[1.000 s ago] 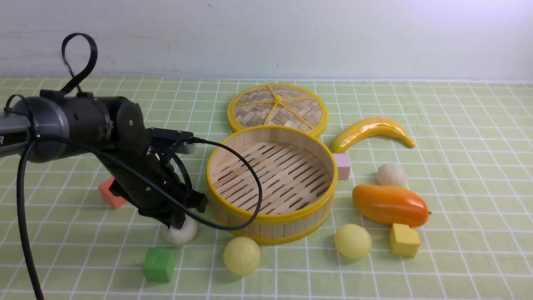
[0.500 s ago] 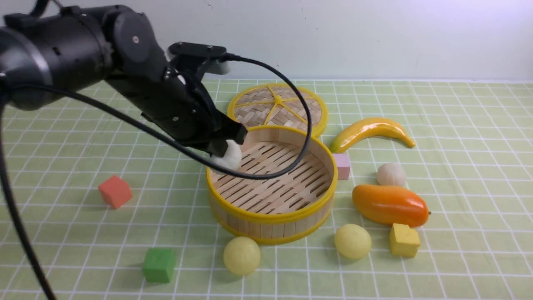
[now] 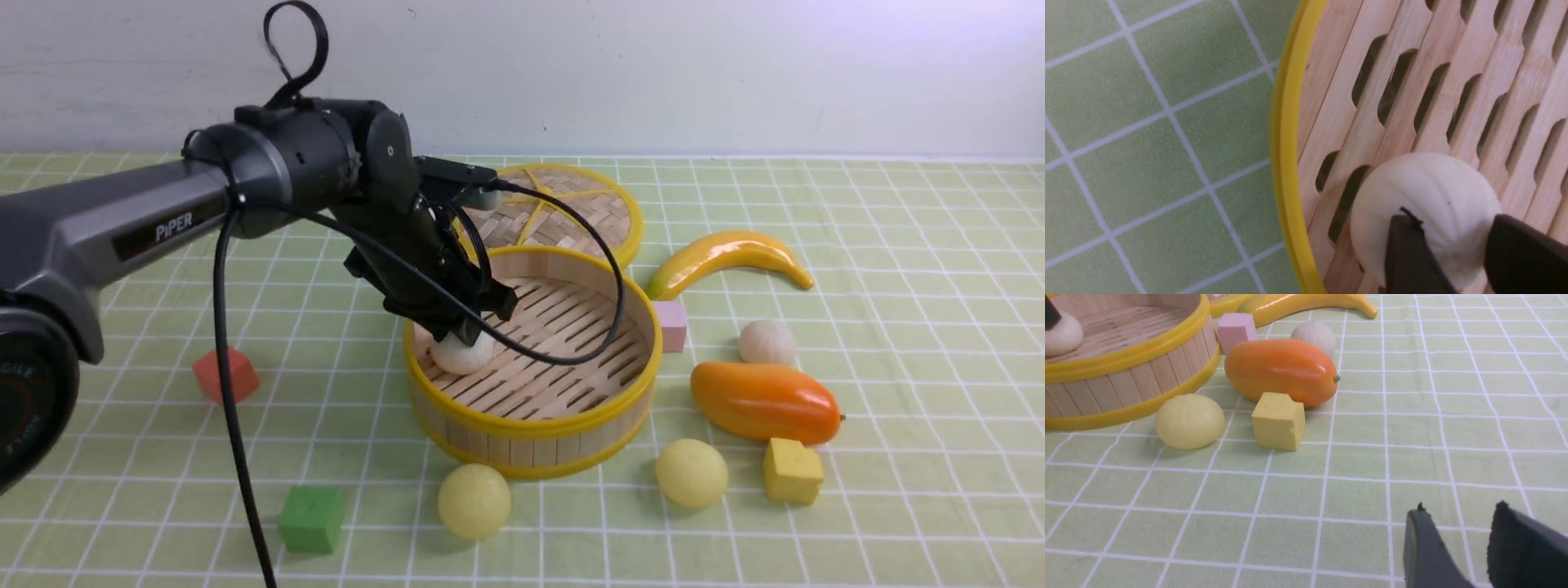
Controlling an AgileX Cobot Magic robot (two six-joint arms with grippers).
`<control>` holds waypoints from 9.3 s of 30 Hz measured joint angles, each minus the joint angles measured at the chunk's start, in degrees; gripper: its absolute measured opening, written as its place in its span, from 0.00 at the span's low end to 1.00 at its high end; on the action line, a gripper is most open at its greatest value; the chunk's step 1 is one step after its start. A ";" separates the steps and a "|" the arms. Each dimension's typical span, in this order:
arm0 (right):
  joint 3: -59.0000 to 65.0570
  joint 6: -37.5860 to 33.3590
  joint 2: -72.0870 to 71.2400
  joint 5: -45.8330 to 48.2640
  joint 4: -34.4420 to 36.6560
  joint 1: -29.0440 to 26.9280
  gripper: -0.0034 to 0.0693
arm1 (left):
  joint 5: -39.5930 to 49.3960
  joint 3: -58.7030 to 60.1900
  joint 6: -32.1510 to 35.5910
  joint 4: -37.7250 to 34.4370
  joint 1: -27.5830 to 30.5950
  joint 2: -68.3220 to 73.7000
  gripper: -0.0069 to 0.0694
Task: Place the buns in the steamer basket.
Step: Use the left arm to put the steamed stuffed bun into the steamer, then use the left arm to grab a steamed stuffed bun, then use the left arm to put the steamed stuffed bun into the steamer, then use the right arm to grab a steamed stuffed bun, then use the right arm to put the steamed stuffed bun into the steamer, then use the right arm to grab a steamed stuffed bun
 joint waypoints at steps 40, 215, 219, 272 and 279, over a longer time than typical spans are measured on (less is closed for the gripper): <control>0.00 0.00 0.00 0.00 0.00 0.00 0.38 | -14.13 35.81 -9.54 2.72 -12.54 -21.27 0.42; -76.35 -0.85 109.14 25.72 5.34 18.90 0.05 | -42.54 85.06 -11.15 -8.21 -12.59 -87.17 0.09; -76.29 -0.88 105.19 26.83 5.41 18.90 0.05 | -42.54 85.06 -11.15 -8.21 -12.59 -87.17 0.09; -93.96 4.00 116.81 23.33 2.18 2.88 0.54 | -42.54 85.06 -11.15 -8.21 -12.59 -87.17 0.14; -93.96 2.09 118.35 20.41 5.81 2.88 0.54 | -42.54 85.06 -11.15 -8.21 -12.59 -87.17 0.14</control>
